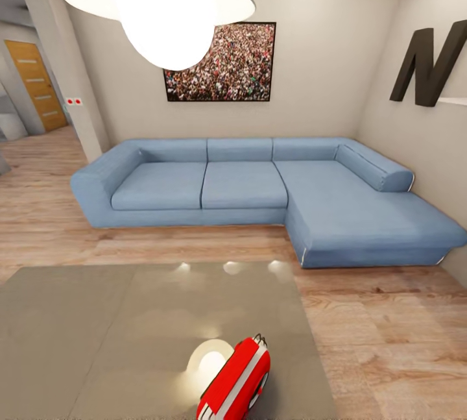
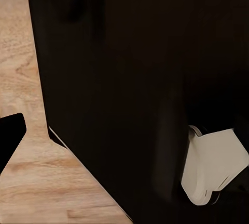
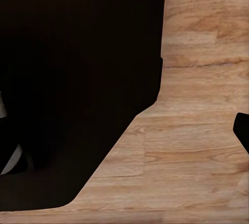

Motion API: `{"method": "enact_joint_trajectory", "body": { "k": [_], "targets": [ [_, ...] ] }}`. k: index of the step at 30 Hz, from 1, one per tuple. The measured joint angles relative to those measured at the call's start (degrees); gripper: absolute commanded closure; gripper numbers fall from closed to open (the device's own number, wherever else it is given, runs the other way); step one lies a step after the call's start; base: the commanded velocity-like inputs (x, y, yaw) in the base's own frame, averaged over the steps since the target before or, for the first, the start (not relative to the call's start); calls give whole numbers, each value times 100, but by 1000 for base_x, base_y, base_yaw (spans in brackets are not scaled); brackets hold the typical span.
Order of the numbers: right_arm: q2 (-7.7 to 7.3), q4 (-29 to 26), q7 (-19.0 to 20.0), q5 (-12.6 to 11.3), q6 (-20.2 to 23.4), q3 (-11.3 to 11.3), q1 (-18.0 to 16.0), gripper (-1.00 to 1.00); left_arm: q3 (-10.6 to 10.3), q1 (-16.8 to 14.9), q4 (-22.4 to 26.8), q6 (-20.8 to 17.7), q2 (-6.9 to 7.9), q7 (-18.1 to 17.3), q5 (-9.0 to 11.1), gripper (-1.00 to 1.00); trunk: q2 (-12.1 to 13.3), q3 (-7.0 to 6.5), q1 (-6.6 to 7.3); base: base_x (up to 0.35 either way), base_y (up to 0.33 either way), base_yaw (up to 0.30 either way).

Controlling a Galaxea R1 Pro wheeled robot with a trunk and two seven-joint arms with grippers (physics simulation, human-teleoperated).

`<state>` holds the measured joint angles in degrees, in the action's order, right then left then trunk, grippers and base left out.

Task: Turn on the radio receiver that's on the table in the living room.

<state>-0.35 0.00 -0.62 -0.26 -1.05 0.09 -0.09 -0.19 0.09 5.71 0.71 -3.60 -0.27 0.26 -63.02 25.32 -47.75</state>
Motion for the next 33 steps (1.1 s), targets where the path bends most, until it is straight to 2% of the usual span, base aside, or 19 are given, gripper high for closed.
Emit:
{"method": "enact_joint_trajectory", "body": {
  "k": [33],
  "targets": [
    [6, 0, 0, 11, 0, 0, 0, -100, 36, 0, 0, 0, 9, 0, 7, -100, 0, 310, 0, 0, 0, 0]
  ]
}}
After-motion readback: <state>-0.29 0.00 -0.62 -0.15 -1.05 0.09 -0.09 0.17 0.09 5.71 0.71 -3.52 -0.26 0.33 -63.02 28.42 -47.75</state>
